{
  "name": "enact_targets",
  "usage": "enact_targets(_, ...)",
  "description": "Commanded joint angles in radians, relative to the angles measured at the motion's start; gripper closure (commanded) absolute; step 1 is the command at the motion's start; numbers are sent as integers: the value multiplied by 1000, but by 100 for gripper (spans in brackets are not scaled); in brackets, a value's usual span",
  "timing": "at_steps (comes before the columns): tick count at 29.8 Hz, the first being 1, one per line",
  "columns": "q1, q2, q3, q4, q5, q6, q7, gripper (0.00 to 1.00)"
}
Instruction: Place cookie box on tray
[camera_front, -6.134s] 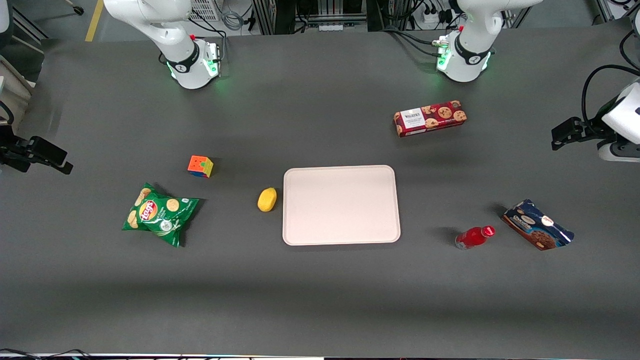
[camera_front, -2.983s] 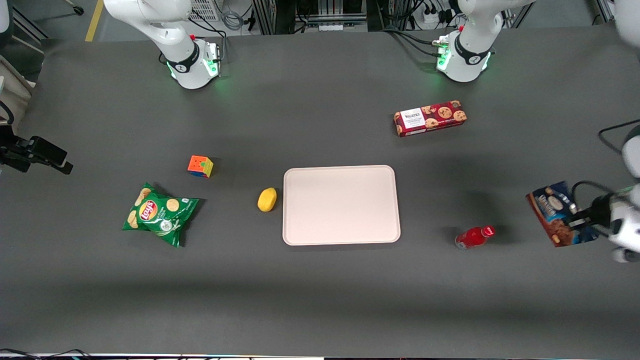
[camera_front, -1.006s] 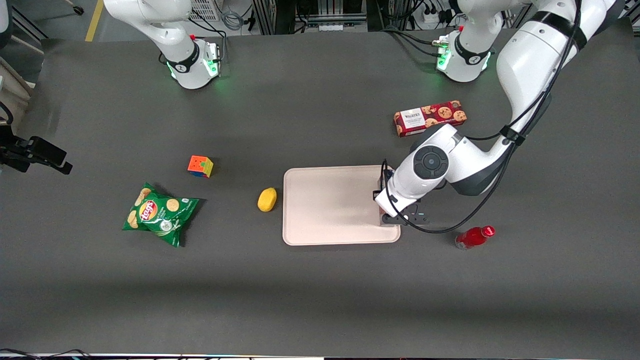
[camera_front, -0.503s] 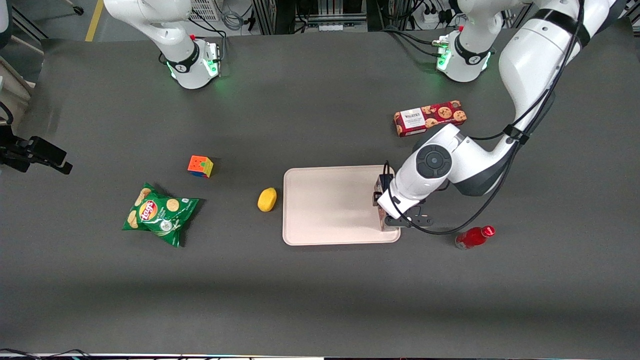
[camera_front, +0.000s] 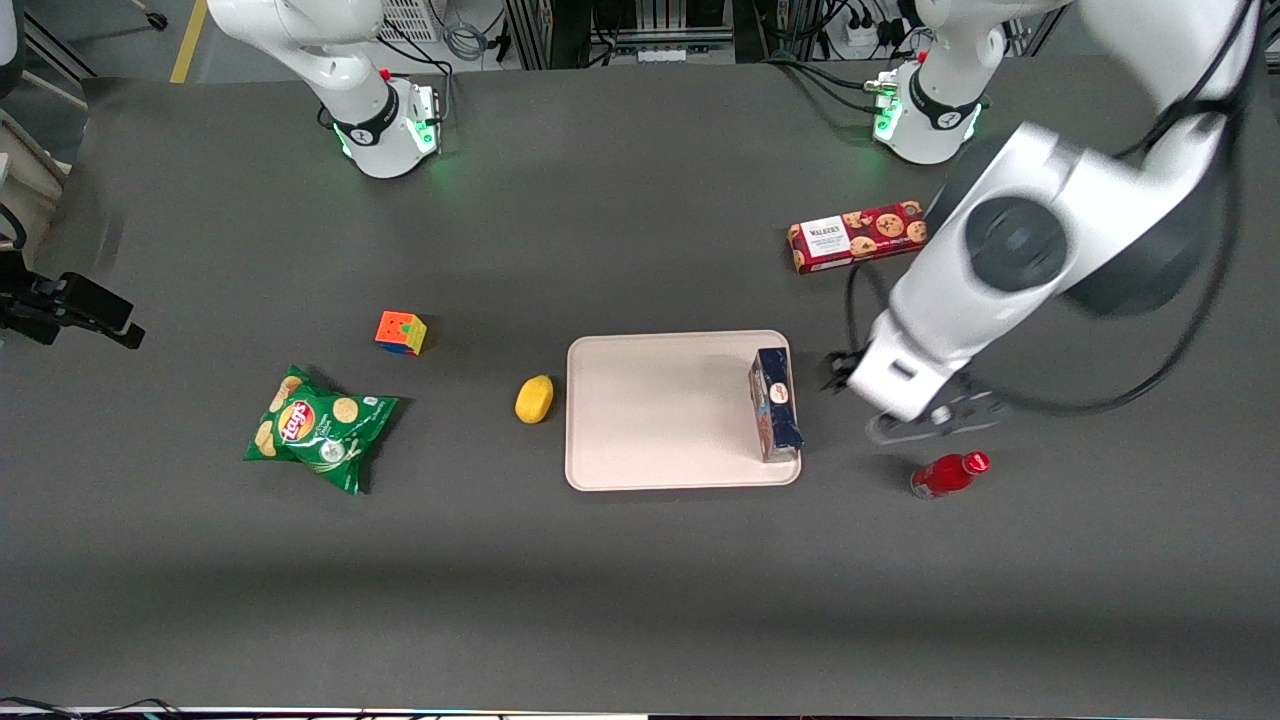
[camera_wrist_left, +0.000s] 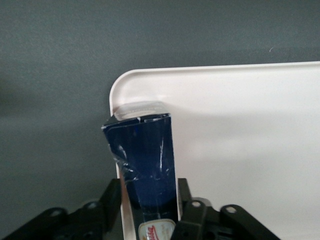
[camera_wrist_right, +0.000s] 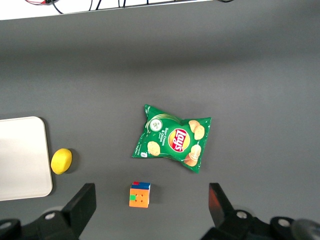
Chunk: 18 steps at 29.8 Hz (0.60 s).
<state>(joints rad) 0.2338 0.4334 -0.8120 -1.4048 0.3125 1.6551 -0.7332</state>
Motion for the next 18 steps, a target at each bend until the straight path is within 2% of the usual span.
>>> enact_targets(1,4,-74,62,241,-58,-338,173,0)
enact_targets(4,4,-88,117,367,-76,-532,331,0)
enact_targets(8,5,-162,244,402,-96,-615,538,0)
enact_targets(10,4,-212,334,391,-130,-618,648,0)
enact_targets(14,-24,-275,558,333,-248,-598,833,0)
enact_targets(18,-97,-336,721,186,-271,-493,963,0)
